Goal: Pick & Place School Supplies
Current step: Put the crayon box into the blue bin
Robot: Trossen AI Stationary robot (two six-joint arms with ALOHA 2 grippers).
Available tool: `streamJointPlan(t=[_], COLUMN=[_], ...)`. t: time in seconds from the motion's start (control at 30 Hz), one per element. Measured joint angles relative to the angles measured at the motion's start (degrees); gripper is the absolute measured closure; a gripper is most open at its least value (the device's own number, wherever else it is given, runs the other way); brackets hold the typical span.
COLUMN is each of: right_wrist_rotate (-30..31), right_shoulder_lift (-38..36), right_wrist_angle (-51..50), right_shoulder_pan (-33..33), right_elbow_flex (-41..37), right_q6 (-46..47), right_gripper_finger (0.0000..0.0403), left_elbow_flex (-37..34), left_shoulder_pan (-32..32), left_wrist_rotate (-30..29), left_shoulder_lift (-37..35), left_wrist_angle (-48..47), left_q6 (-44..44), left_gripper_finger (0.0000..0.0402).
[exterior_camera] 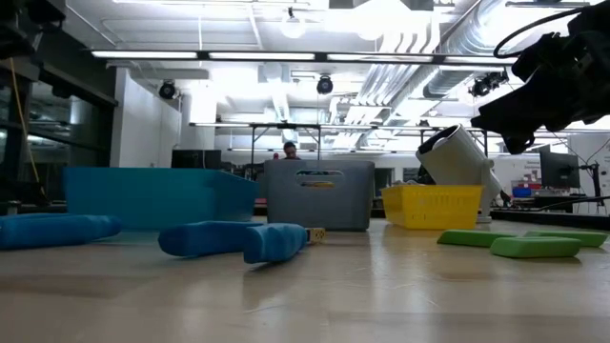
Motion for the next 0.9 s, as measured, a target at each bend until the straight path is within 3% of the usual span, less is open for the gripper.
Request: streamJointPlan(t=[0.53,0.9], right_wrist_rotate=[0.0,0.0], right_shoulder_lift=[0.0,0.0], right_wrist_angle=[0.0,0.0], right_shoulder_pan=[0.0,0.0], right_elbow_flex=[0.0,0.0], right_q6=[0.0,0.0], right_gripper_finger=[0.0297,0.0297], left_elbow_flex=[0.0,0.0], left_shoulder_pan=[1.9,1.4], left_wrist_rotate=[4.5,4.5], left_shoulder_lift=[0.8,2.2], left_wrist_angle=[-1.8,-2.5], left_q6=[1.1,0.8], left_gripper_finger=[0.0201,0.0201])
